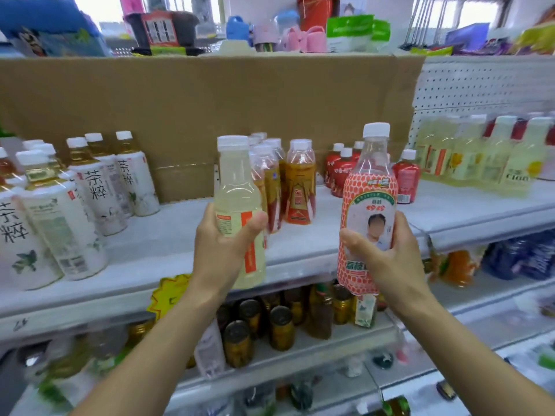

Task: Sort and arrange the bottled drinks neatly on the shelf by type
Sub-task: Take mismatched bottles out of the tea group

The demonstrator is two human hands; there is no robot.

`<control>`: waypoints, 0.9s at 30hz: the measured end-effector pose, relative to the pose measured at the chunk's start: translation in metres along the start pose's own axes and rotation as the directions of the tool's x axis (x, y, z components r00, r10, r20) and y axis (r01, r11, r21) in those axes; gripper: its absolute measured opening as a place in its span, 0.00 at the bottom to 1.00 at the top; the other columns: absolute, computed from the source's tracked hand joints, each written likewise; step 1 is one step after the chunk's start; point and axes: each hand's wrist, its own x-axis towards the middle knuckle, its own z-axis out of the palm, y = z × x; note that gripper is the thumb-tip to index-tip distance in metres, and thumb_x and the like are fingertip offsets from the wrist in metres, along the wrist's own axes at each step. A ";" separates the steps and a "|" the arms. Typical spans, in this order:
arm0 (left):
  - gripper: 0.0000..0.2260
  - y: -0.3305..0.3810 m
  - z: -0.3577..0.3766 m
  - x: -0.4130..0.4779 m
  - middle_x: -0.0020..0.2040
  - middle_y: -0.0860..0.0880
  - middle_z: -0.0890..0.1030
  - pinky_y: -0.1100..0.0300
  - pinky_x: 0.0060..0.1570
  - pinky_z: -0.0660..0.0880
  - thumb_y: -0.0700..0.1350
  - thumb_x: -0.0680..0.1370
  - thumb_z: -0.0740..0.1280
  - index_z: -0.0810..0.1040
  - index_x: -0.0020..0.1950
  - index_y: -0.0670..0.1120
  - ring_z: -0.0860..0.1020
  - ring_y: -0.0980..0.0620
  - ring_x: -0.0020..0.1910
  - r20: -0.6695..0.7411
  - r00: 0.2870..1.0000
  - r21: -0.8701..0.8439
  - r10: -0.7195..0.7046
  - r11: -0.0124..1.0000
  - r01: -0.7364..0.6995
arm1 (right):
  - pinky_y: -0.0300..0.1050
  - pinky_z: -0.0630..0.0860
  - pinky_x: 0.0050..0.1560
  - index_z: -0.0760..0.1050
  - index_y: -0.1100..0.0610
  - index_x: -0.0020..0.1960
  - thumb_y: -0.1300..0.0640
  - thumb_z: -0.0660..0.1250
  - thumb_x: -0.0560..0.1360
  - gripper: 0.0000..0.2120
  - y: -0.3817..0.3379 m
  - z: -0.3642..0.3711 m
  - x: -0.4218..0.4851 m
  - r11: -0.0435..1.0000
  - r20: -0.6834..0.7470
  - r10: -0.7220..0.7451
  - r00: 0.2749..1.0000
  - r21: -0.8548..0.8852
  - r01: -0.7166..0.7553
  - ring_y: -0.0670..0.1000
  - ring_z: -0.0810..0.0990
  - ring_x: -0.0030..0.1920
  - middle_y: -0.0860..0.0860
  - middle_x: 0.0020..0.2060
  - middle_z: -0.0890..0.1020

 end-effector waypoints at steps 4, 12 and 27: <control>0.26 0.007 0.056 -0.044 0.49 0.51 0.84 0.55 0.45 0.80 0.58 0.65 0.73 0.76 0.61 0.50 0.83 0.53 0.47 0.062 0.996 -0.048 -0.058 0.997 0.061 | 0.40 0.78 0.43 0.70 0.49 0.58 0.52 0.77 0.69 0.22 0.004 -0.058 -0.017 0.999 -0.030 0.004 1.000 -0.043 -0.005 0.42 0.81 0.48 0.46 0.50 0.80; 0.24 0.021 0.178 -0.096 0.49 0.51 0.83 0.57 0.43 0.79 0.59 0.67 0.73 0.76 0.59 0.52 0.83 0.52 0.47 0.249 0.964 -0.113 -0.097 0.985 0.128 | 0.48 0.81 0.49 0.70 0.50 0.58 0.48 0.80 0.66 0.26 0.011 -0.181 -0.032 0.994 -0.125 0.043 0.991 -0.095 -0.055 0.46 0.82 0.51 0.48 0.52 0.81; 0.23 0.007 0.446 -0.083 0.47 0.50 0.84 0.65 0.35 0.78 0.55 0.66 0.74 0.76 0.59 0.51 0.84 0.54 0.43 0.468 0.879 -0.199 -0.087 0.959 0.201 | 0.38 0.79 0.41 0.71 0.49 0.54 0.51 0.79 0.68 0.22 0.059 -0.380 0.069 0.984 -0.272 0.015 0.962 -0.169 -0.063 0.41 0.82 0.45 0.44 0.46 0.81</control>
